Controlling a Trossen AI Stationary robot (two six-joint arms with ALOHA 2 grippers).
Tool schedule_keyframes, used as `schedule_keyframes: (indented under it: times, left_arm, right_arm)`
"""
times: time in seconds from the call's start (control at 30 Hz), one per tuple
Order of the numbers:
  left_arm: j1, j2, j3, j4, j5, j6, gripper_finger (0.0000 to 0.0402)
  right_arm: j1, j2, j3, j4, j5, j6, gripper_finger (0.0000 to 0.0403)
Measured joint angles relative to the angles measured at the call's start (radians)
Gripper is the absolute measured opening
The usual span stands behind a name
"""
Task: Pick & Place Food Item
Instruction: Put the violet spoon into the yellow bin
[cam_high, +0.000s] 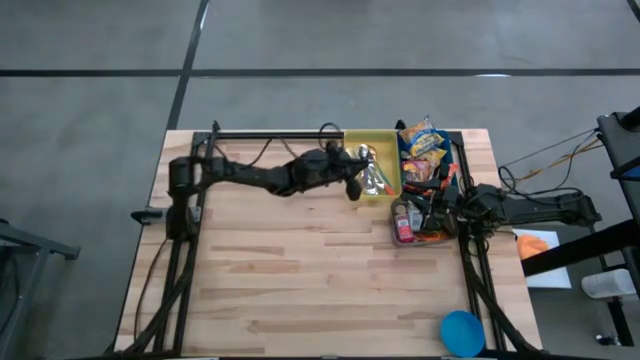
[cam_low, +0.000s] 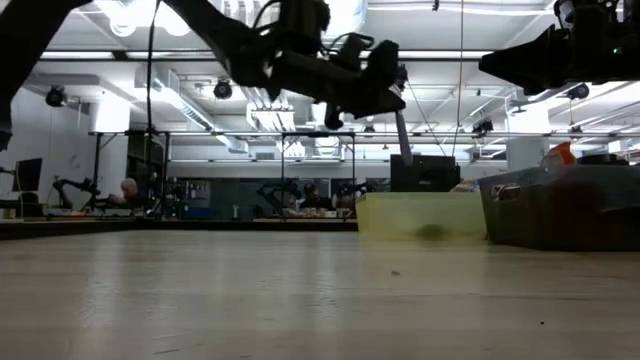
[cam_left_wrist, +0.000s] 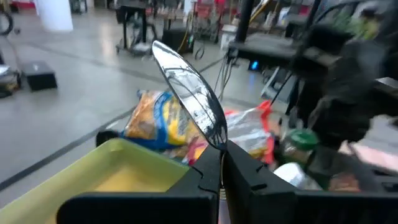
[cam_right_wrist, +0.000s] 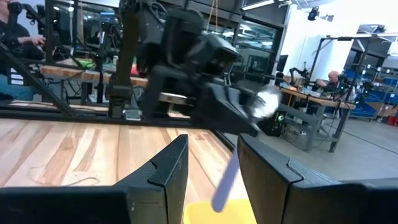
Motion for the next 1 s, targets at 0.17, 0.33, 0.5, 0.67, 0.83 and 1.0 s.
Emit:
schedule_keyframes:
  times: [0.17,0.33,0.5,0.67,0.83,1.0]
  left_arm:
    - [0.04,0.066,0.146,-0.195,-0.007,-0.053,0.0008]
    - [0.066,0.141,0.235,-0.284,-0.007,-0.093,0.0008]
    - [0.079,0.19,0.244,-0.303,-0.008,-0.12,0.0008]
    - [0.084,0.208,0.237,-0.318,-0.007,-0.181,0.0008]
    - [0.087,0.223,0.237,-0.387,-0.008,-0.24,0.0008]
    - [0.087,0.223,0.236,-0.429,-0.008,-0.266,0.0008]
  right_arm:
    - [0.0,0.001,0.0,0.0,0.0,0.0,0.0137]
    - [0.0,0.0,0.0,-0.001,-0.001,0.0,0.0137]
    - [0.0,0.001,0.0,-0.001,0.0,0.0,0.0137]
    - [0.0,0.0,0.0,0.0,0.0,0.0,0.0137]
    - [0.0,0.001,0.0,-0.001,0.0,0.0,0.0137]
    - [0.0,0.001,0.0,0.0,0.0,0.0,0.0137]
